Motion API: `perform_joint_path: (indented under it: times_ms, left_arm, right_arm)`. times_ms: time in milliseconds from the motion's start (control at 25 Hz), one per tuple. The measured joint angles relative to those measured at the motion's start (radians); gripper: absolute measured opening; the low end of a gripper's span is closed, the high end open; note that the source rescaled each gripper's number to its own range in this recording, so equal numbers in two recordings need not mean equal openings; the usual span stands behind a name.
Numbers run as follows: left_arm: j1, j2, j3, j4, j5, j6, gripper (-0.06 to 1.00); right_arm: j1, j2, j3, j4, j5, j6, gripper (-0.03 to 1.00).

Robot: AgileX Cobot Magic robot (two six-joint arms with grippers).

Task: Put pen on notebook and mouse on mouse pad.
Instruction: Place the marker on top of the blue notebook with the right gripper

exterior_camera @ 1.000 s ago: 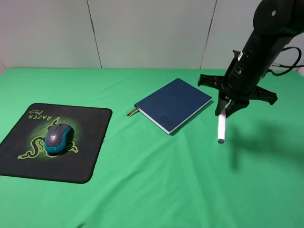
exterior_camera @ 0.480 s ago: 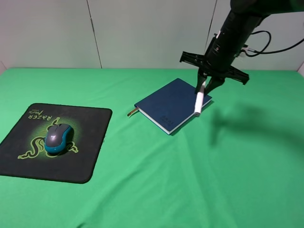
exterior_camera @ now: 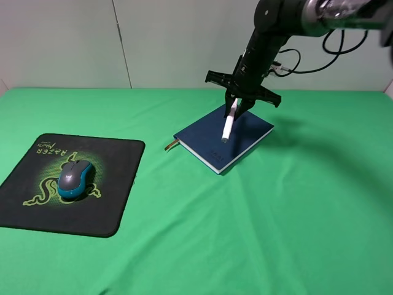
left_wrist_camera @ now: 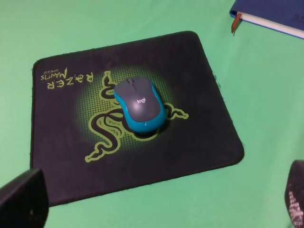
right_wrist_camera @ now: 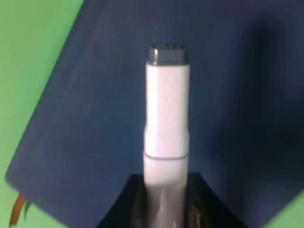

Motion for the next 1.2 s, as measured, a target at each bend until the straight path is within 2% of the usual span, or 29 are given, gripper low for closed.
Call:
perform_joint_path:
  times_ms: [200, 720, 760, 800, 920, 960, 1000, 1080, 1200]
  left_arm:
    - [0.000, 0.000, 0.000, 0.000, 0.000, 0.000, 1.00]
    - [0.000, 0.000, 0.000, 0.000, 0.000, 0.000, 1.00]
    - [0.000, 0.000, 0.000, 0.000, 0.000, 0.000, 1.00]
    - [0.000, 0.000, 0.000, 0.000, 0.000, 0.000, 1.00]
    - [0.000, 0.000, 0.000, 0.000, 0.000, 0.000, 1.00]
    - [0.000, 0.000, 0.000, 0.000, 0.000, 0.000, 1.00]
    - [0.000, 0.000, 0.000, 0.000, 0.000, 0.000, 1.00]
    - [0.000, 0.000, 0.000, 0.000, 0.000, 0.000, 1.00]
    - [0.000, 0.000, 0.000, 0.000, 0.000, 0.000, 1.00]
  right_arm:
    - [0.000, 0.105, -0.098, -0.003, 0.041, 0.003, 0.02]
    - [0.001, 0.133, -0.107, -0.074, 0.062, 0.003, 0.02]
    - [0.001, 0.133, -0.107, -0.073, 0.062, 0.003, 0.05]
    - [0.001, 0.133, -0.107, -0.069, 0.064, 0.003, 0.14]
    - [0.001, 0.133, -0.108, -0.040, 0.059, -0.023, 0.71]
    - [0.002, 0.133, -0.110, -0.034, 0.059, -0.042, 0.83]
    - [0.002, 0.133, -0.112, -0.025, 0.059, -0.067, 0.90]
    - [0.002, 0.133, -0.113, -0.013, 0.059, -0.096, 0.96]
    - [0.002, 0.132, -0.113, -0.009, 0.060, -0.106, 0.98]
